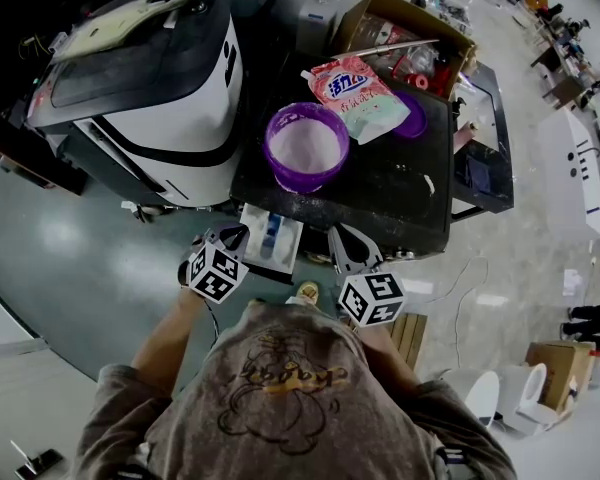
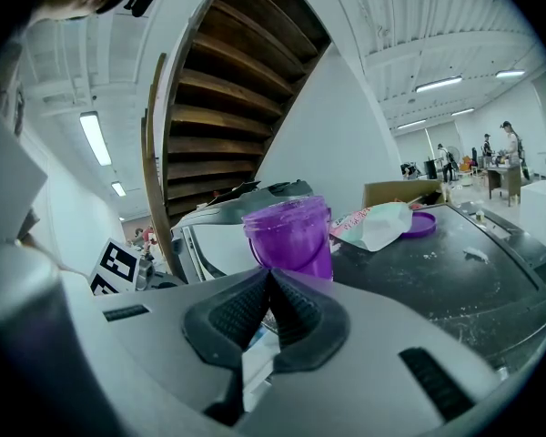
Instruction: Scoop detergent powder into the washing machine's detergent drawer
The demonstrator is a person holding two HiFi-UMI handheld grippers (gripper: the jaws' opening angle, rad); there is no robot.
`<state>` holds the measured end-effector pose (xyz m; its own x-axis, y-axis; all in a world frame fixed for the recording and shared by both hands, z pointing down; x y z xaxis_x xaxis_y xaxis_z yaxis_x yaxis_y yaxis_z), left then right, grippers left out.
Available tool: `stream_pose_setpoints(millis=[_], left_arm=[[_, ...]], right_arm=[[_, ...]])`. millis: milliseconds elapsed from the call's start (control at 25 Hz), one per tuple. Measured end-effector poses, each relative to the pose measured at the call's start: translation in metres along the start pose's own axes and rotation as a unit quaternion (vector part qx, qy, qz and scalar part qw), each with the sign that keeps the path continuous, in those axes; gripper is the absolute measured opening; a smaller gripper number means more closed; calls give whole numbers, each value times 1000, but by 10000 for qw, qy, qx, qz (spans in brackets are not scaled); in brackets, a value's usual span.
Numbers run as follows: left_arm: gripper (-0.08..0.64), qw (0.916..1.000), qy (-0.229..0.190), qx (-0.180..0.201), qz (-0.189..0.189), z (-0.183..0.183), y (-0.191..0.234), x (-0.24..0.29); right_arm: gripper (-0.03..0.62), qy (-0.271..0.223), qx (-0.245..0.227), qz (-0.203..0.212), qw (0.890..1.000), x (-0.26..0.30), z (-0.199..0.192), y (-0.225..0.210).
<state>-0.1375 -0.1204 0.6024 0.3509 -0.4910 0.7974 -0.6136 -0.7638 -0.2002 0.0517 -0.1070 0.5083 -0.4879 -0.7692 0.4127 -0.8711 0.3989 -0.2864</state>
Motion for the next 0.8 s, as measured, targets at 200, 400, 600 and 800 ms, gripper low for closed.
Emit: stream_pose_setpoints(millis=[200,400,600,800], left_arm=[[23,9990,18,396,194,1,-3,0],[23,9970,6,708,325,2,-7,-1],[23,9937,-34,1023,455,3,-9,-4],[23,9909,0,1242,510,3,-12,-5]], right_arm=[[0,22,-5,16,10000,2,-1,1],[0,30,-14,56,10000,3,-1,3],[0,40,-15,76,10000,3,-2,5],[0,43,-20,86,10000,3,-3,6]])
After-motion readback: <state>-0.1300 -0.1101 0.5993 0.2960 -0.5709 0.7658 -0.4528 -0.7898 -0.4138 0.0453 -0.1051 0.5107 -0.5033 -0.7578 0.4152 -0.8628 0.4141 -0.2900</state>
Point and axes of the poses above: the fingertips, and each gripper's own axes: x forward along the fingers, y to its left, z out of its top, the point moved 1 cm from there along -x, backward along the fingers, and after that the axes turned 8 degrees about y, right-handed, at the moved point
